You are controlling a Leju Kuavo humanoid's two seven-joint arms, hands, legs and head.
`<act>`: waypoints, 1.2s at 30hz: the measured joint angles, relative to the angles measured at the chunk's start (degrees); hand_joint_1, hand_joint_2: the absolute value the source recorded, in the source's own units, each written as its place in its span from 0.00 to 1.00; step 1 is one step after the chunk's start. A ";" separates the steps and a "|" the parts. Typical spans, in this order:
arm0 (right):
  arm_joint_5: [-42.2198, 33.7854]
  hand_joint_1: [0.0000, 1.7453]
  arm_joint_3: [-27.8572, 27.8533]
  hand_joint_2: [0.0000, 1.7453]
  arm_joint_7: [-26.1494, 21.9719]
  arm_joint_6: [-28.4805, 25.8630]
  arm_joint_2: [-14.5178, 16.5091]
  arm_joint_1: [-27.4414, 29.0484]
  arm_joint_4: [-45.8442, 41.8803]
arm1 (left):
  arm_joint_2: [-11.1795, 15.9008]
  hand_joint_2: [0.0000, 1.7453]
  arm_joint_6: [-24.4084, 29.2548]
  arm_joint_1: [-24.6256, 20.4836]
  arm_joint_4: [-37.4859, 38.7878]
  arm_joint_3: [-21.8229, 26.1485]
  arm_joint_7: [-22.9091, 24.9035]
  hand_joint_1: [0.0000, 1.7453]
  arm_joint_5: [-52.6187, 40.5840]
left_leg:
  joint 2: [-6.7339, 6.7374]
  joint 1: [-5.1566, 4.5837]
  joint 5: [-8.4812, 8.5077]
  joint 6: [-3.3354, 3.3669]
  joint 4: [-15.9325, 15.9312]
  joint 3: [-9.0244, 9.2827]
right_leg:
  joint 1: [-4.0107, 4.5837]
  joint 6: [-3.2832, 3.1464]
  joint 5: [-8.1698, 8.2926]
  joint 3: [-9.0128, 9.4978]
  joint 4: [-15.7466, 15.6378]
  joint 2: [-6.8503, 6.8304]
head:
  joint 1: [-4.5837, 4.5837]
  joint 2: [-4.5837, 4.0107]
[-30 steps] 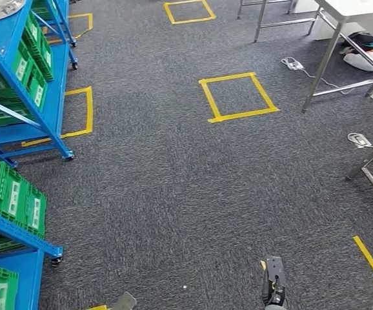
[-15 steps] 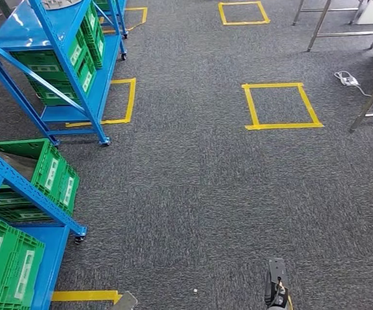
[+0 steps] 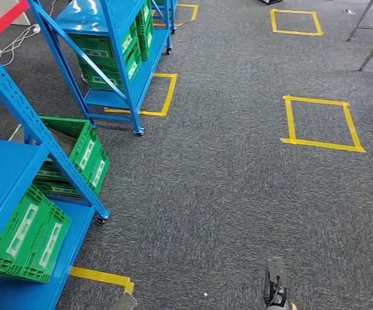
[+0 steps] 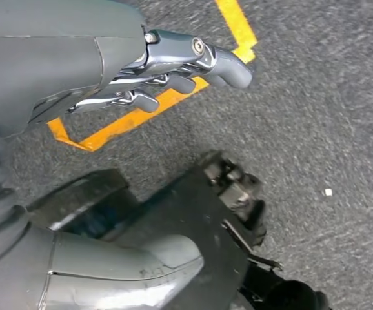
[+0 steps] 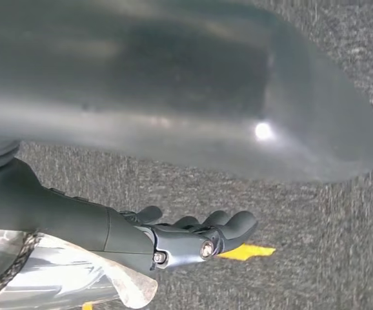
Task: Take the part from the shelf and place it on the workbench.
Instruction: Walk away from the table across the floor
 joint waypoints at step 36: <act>0.67 0.00 0.77 0.00 0.10 0.47 -0.02 0.39 -0.07 | 0.27 1.00 -0.26 -0.17 0.04 -0.02 -0.08 0.00 0.04 | -4.64 0.90 0.24 0.88 0.07 0.02 | -0.96 0.87 -6.70 -8.32 15.72 6.67 | 0.87 0.00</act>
